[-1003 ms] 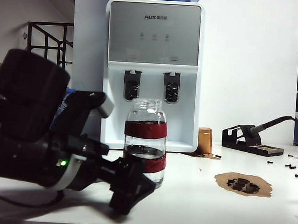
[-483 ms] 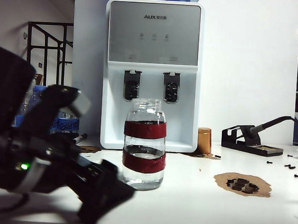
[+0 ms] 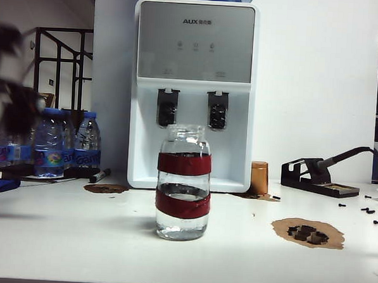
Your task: Pick up the water bottle with two loops of red belts, then reach the front water dispenser and gently press the gray-black baffle horizontally to get a little water.
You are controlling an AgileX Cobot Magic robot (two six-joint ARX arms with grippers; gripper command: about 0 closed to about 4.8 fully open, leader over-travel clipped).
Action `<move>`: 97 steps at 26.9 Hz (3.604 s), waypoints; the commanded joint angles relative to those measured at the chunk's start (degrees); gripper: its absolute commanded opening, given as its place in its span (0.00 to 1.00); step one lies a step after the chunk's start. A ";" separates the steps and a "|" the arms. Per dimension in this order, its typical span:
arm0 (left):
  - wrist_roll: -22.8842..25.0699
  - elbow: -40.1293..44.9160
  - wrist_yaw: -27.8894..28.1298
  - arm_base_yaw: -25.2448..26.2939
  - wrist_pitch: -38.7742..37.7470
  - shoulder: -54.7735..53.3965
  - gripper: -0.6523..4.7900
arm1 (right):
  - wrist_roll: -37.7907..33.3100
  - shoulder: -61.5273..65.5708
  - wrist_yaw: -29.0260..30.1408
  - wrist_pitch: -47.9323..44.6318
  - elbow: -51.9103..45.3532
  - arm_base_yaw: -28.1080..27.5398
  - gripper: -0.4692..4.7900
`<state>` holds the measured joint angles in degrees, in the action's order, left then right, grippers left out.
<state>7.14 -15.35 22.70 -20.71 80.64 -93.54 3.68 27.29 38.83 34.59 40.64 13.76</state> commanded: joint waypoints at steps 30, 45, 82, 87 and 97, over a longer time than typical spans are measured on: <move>-5.01 15.02 -29.92 23.10 -52.65 61.79 0.11 | -8.66 -27.15 -35.32 -37.57 -35.47 0.02 0.08; -4.98 15.08 -29.38 22.97 -59.04 61.90 0.11 | -5.27 -27.17 -49.35 -33.79 -40.87 0.02 0.08; -4.39 15.06 -29.31 22.91 -89.57 93.53 0.11 | -6.54 -27.15 -46.34 -29.16 -40.87 0.09 0.09; -4.39 15.06 -29.31 22.91 -89.59 93.53 0.11 | -6.54 -27.15 -46.34 -29.16 -40.87 0.09 0.09; -4.39 15.06 -29.31 22.91 -89.59 93.53 0.11 | -6.51 -27.15 -46.14 -29.16 -40.87 -7.08 0.09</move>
<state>2.52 -0.38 -6.63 2.11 -8.88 -0.10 -2.63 0.14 -7.38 6.24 -0.01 8.58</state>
